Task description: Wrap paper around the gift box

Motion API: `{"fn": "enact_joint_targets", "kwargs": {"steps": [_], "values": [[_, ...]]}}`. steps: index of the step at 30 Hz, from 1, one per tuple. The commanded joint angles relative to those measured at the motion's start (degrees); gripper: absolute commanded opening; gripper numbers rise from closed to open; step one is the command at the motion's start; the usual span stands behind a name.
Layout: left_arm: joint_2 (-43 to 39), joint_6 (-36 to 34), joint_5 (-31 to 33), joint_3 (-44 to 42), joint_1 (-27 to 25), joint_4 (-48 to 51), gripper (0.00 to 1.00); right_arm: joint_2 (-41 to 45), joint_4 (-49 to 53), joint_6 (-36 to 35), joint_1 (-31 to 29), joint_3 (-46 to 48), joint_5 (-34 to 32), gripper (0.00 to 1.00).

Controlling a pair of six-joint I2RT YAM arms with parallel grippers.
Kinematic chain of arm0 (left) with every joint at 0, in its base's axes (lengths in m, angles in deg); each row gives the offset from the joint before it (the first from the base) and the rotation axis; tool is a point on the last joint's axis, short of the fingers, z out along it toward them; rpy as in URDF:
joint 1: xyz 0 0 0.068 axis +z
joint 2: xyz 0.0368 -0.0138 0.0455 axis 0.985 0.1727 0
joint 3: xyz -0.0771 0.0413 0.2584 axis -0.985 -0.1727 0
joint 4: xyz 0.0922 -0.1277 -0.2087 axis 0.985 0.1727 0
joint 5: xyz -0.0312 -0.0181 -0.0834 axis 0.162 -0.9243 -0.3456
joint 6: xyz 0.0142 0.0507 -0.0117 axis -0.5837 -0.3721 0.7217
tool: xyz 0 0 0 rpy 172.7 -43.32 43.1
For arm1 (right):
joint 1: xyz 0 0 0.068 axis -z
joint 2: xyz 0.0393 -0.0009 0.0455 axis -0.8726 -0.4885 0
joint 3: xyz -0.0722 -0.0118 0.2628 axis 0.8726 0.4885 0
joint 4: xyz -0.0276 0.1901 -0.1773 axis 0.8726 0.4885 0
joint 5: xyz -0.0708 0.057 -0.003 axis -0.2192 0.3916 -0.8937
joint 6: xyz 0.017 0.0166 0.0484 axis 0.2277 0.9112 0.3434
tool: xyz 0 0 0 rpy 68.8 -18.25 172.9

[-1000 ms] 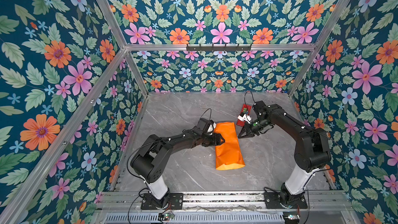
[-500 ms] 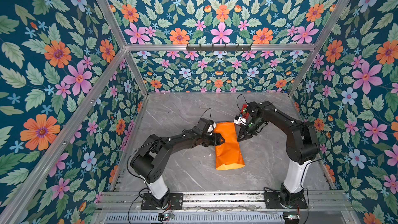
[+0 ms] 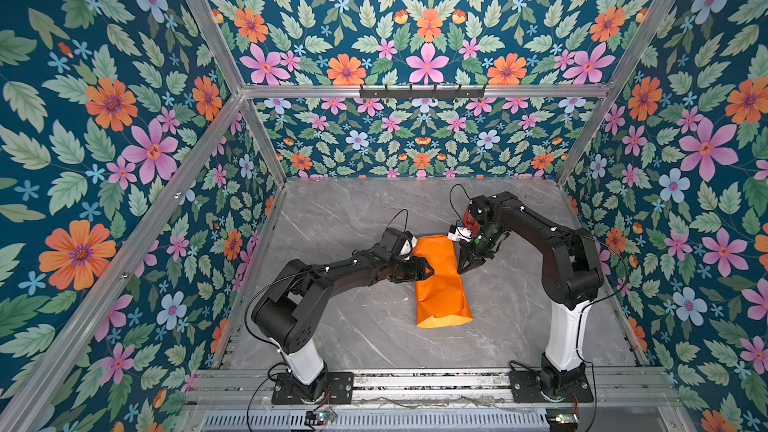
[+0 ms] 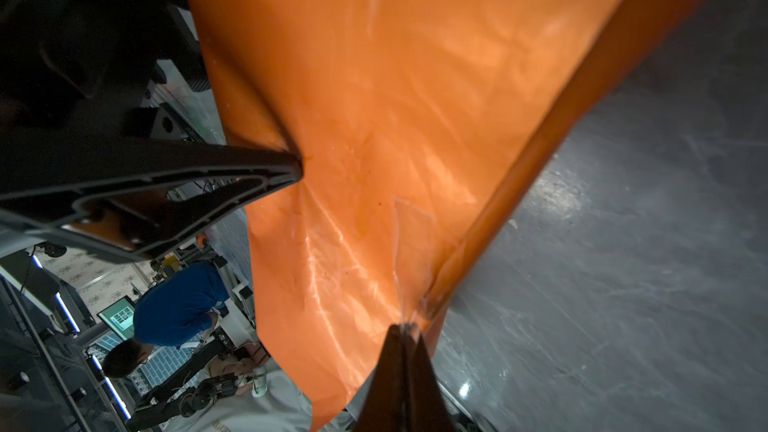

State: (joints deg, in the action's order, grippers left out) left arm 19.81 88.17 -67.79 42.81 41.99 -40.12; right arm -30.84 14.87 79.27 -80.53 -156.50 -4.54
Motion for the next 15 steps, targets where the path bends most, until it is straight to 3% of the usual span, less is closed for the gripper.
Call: {"fn": "enact_joint_targets", "kwargs": {"steps": [1,15], "values": [[0.97,-1.34,8.63,-0.53,0.10,8.89,0.77,-0.81,2.06,-0.76,-0.12,-0.90,-1.38,0.00],[0.79,-1.42,8.63,-0.51,0.10,8.98,0.77,-4.09,3.76,-0.61,-0.09,-4.24,-4.38,0.00]]}}
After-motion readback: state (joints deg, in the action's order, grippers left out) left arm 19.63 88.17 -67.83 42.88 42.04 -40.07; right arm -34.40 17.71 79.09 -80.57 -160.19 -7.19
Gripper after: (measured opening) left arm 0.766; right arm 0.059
